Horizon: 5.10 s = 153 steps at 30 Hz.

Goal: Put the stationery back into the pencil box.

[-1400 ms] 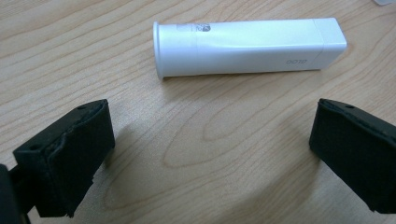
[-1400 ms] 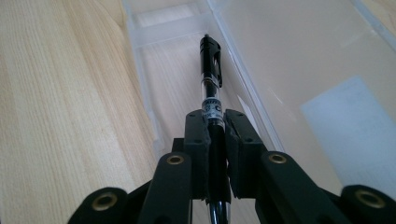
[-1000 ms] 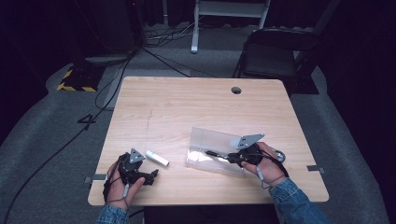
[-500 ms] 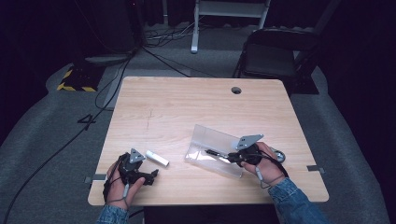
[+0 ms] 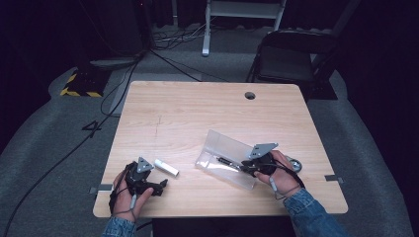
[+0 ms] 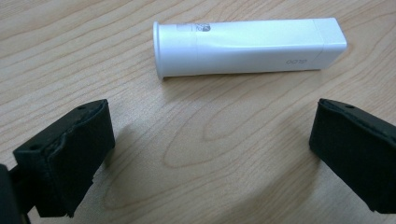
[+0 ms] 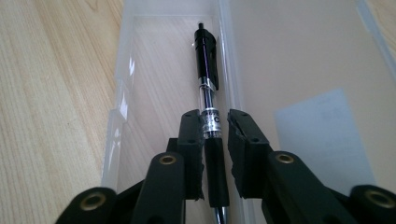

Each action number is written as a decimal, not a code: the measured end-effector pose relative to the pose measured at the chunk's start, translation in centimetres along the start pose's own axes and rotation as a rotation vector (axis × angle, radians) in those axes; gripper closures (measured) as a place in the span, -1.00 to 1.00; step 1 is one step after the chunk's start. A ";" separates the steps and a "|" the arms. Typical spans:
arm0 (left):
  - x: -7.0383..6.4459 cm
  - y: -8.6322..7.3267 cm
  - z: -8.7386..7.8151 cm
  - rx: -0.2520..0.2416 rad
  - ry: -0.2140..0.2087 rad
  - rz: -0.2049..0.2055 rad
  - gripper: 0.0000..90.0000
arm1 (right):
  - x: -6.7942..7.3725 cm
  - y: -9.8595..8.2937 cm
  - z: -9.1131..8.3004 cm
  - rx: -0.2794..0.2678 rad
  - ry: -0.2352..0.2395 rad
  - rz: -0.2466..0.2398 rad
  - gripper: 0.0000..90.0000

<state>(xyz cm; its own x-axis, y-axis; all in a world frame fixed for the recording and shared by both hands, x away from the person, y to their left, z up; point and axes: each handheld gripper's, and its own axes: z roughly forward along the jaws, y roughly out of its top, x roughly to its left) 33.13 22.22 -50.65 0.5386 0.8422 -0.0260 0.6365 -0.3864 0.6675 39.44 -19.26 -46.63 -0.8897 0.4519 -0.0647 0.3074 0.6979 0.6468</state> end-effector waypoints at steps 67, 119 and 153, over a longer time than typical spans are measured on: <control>0.0 0.1 0.1 0.001 -0.004 0.001 -0.99 | -8.1 -6.7 -7.1 0.129 -0.237 0.396 -0.12; 0.1 0.1 0.1 0.001 -0.004 0.004 -0.99 | -8.7 -8.0 -6.2 0.172 -0.224 0.441 0.19; 0.0 0.0 0.0 0.000 0.000 -0.001 -0.99 | -5.7 -3.1 -10.0 0.023 -0.205 0.360 0.19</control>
<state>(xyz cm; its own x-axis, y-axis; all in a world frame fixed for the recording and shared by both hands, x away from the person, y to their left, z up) 33.15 22.19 -50.65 0.5381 0.8425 -0.0270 0.6373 -0.3857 0.6672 40.19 -29.57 -40.67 -0.6393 0.7689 0.0109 0.5962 0.4867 0.6385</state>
